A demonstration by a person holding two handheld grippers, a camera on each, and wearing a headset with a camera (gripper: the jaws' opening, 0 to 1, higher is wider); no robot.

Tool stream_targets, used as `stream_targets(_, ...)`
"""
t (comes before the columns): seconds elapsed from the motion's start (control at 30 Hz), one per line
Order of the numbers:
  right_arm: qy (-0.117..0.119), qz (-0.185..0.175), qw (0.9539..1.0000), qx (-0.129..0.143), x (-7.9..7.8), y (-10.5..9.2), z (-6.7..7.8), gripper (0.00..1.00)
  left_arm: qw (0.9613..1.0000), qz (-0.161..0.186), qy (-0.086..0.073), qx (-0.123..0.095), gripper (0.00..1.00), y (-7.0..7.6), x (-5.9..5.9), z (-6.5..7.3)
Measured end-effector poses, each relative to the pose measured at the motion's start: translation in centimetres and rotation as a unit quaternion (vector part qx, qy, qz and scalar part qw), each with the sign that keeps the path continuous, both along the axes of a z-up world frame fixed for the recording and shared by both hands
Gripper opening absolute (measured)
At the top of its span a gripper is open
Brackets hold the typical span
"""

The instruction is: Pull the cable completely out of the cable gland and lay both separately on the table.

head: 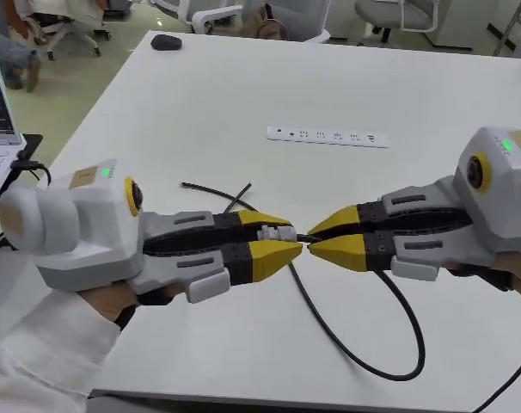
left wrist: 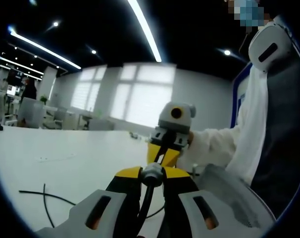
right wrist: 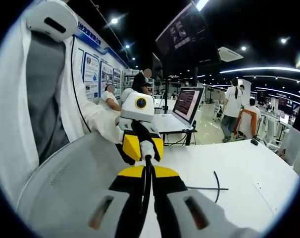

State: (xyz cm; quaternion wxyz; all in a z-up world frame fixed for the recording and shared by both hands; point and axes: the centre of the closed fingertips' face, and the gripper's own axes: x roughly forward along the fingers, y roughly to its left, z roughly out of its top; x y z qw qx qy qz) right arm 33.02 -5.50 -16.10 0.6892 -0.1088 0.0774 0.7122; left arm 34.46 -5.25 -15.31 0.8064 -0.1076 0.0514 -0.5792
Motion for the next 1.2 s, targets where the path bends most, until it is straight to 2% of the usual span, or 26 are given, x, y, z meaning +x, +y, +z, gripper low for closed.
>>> stream_targets(0.43,-0.002,-0.003,1.0000,-0.005,0.2,-0.5,-0.5,0.03,1.0000,0.001,-0.002,0.004,0.17,0.0,0.1,-0.1)
stream_targets(0.73,-0.003,-0.021,0.9997,-0.007,1.0,-2.3,-0.7,0.03,1.0000,0.009,-0.001,0.004,0.17,0.2,0.4,-0.1)
stream_targets(1.2,0.027,-0.063,0.9973,-0.026,1.9,-5.6,-3.3,0.03,1.0000,0.007,0.002,0.006,0.17,0.2,0.3,-0.3)
